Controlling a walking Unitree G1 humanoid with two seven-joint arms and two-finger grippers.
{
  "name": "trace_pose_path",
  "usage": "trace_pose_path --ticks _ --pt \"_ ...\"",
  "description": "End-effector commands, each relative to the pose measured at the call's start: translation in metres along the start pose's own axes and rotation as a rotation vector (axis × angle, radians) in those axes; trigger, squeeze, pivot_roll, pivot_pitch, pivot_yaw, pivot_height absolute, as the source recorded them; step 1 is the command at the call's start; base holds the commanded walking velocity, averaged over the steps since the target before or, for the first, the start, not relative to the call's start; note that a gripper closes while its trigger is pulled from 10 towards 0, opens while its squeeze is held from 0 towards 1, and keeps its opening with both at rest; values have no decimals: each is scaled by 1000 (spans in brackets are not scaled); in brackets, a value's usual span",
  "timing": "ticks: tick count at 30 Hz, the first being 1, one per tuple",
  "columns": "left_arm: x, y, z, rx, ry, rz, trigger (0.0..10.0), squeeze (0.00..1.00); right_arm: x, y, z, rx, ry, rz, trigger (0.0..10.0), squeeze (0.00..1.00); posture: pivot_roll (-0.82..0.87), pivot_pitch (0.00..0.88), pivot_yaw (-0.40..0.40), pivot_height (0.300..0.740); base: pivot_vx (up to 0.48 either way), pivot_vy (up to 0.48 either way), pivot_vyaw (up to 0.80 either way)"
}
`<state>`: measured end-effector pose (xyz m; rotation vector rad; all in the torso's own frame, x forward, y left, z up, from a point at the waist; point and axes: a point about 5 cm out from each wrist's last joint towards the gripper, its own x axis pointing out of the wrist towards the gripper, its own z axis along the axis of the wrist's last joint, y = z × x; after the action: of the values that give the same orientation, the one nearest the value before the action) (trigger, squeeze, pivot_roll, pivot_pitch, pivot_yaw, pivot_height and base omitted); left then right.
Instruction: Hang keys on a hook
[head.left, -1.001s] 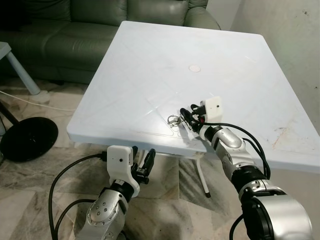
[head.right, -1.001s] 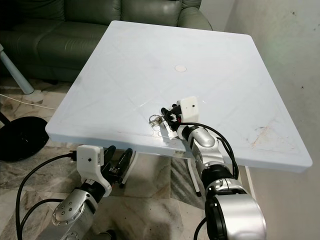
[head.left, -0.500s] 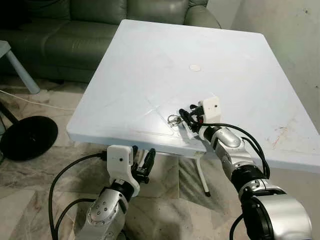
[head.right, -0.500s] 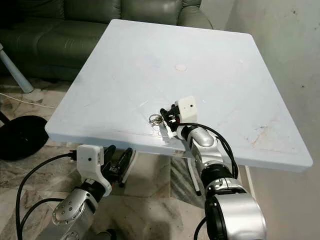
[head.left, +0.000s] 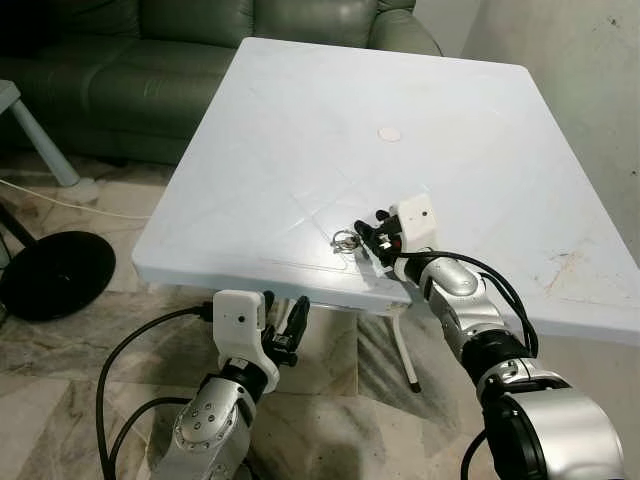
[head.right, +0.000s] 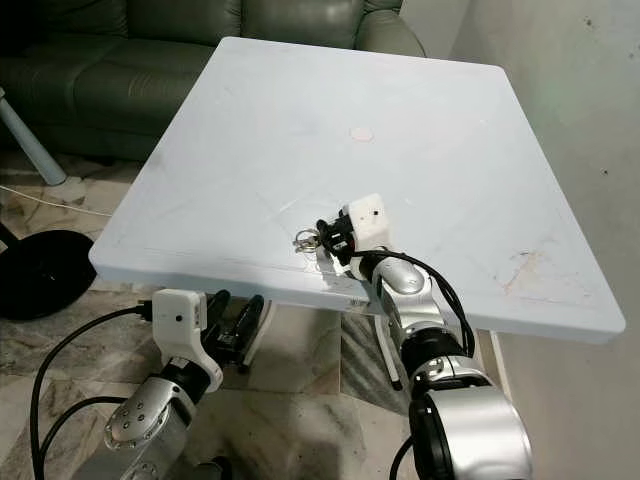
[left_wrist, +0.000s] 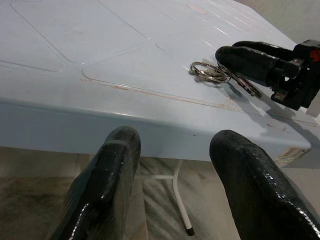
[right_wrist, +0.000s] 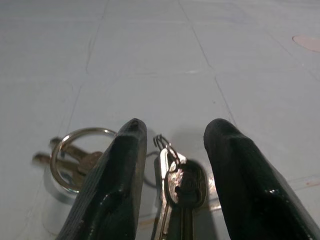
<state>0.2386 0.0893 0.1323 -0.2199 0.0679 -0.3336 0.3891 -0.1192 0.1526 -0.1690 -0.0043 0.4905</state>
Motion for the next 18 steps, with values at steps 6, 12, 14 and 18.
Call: trace_pose_path --ticks 6,12,14,18 --pt "-1 -5 1 -22 -9 -6 10000 0 -3 -2 -6 -38 35 -22 4314 0 352 216 -86 736 0 0 0" --pt "-1 -5 2 -23 -8 -4 10000 0 -3 -2 -7 -39 25 -23 0 0 352 216 -86 736 0 0 0" --pt "-1 -5 2 -23 -9 -4 10000 0 -3 -2 -6 -48 20 -23 0 0 352 216 -86 736 0 0 0" --pt "-1 -5 2 -23 -8 -4 10000 0 -3 -3 -5 -38 12 -17 0 0 352 216 -86 736 0 0 0"
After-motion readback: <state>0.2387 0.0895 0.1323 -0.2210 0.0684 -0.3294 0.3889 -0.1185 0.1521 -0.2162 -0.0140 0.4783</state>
